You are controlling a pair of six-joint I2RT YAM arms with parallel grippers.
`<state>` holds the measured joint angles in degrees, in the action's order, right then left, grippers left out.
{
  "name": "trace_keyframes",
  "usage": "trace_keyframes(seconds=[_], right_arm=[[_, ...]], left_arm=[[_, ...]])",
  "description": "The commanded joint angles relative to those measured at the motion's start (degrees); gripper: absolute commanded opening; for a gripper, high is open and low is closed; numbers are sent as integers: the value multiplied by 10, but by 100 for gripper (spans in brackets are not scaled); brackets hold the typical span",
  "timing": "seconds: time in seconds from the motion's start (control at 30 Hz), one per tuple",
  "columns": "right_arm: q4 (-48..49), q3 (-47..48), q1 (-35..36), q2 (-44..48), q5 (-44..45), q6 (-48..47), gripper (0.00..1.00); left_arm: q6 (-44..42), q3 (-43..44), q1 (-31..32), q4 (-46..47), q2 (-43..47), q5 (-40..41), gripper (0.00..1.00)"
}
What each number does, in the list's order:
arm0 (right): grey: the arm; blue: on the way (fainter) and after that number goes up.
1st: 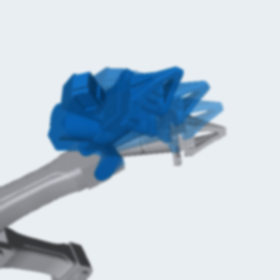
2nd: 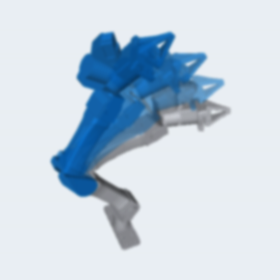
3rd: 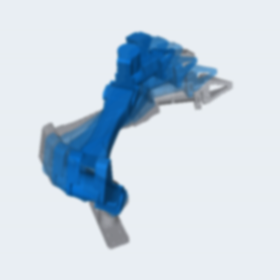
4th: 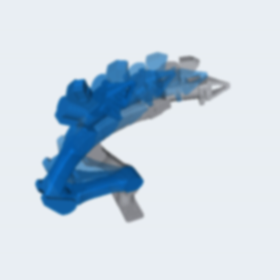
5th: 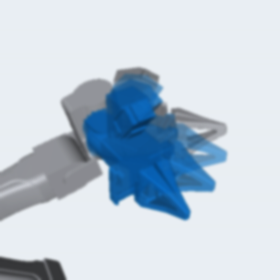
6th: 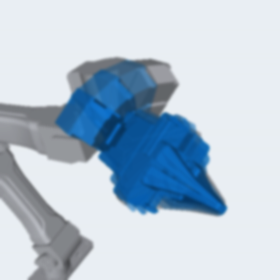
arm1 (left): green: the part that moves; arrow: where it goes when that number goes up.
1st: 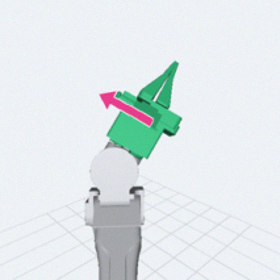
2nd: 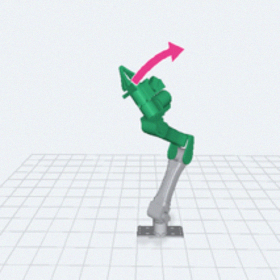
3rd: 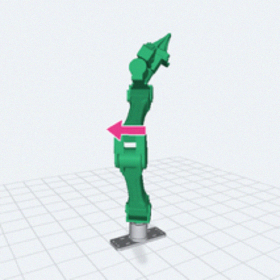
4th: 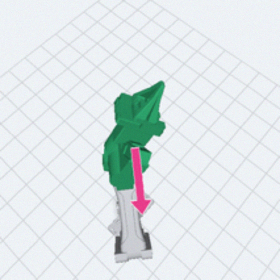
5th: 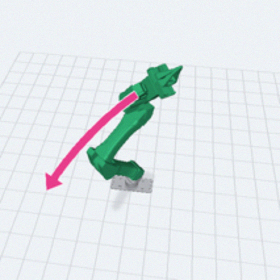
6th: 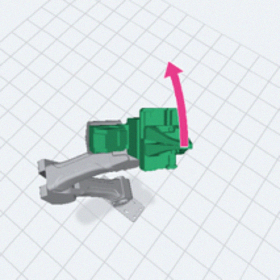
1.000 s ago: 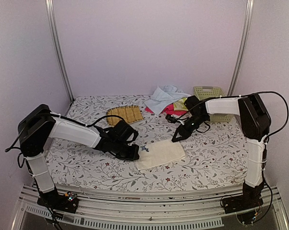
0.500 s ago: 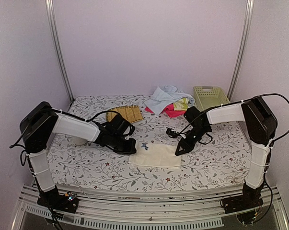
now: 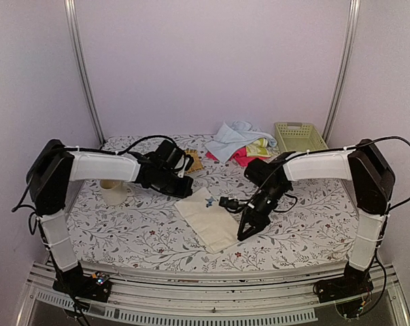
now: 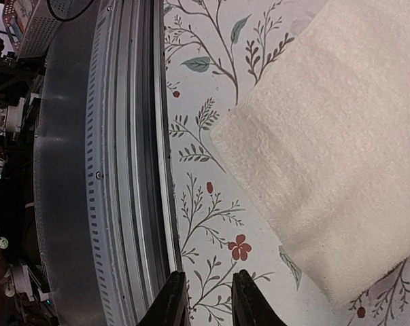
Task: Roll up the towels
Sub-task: Rotate the towel at the center of the board.
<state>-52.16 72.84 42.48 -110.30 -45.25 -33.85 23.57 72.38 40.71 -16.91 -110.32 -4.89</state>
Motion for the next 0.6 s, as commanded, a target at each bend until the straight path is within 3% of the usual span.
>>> trace_keyframes(seconds=[0.0,0.27,0.43,0.57], right_arm=[[-25,55,-39,27,-52,-25,26],[53,174,-64,-53,14,65,26],[65,271,-64,-154,-10,124,24],[71,310,-64,-206,-18,139,23]], left_arm=[[14,-64,29,22,91,9,0],[99,-201,76,154,145,6,0],[125,-196,74,127,101,63,0],[125,-196,63,131,71,58,0]])
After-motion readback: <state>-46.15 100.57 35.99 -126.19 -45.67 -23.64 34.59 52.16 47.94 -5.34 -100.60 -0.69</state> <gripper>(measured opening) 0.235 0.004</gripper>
